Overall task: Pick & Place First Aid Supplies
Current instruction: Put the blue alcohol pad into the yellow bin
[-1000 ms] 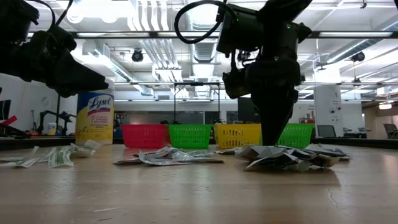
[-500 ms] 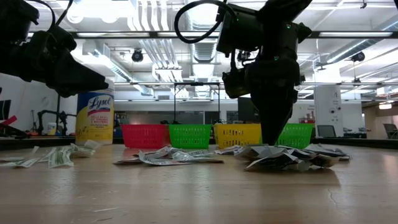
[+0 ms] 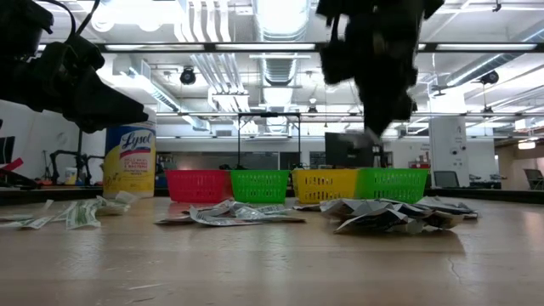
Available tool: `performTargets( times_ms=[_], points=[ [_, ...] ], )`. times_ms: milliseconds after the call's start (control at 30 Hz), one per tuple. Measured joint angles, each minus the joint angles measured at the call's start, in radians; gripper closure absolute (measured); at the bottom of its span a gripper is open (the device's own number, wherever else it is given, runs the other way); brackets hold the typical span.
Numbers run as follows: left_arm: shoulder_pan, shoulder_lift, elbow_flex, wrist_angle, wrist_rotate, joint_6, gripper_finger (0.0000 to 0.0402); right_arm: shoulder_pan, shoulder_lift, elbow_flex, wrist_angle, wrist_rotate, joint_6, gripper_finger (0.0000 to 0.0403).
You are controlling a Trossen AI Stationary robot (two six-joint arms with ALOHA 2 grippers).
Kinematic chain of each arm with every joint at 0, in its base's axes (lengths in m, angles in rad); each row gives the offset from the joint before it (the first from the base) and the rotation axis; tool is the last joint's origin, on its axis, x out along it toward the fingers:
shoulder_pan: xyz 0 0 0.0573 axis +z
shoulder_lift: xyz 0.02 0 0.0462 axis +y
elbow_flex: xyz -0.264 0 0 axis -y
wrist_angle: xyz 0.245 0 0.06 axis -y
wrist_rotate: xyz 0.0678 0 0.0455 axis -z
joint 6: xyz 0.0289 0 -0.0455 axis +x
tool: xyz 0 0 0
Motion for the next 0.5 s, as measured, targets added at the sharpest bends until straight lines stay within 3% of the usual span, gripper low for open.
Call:
performTargets(
  times_ms=[500],
  points=[
    [0.000, 0.001, 0.000, -0.001, 0.000, 0.000, 0.0243, -0.006, -0.357, 0.000, 0.197, 0.013, -0.038, 0.0394]
  ],
)
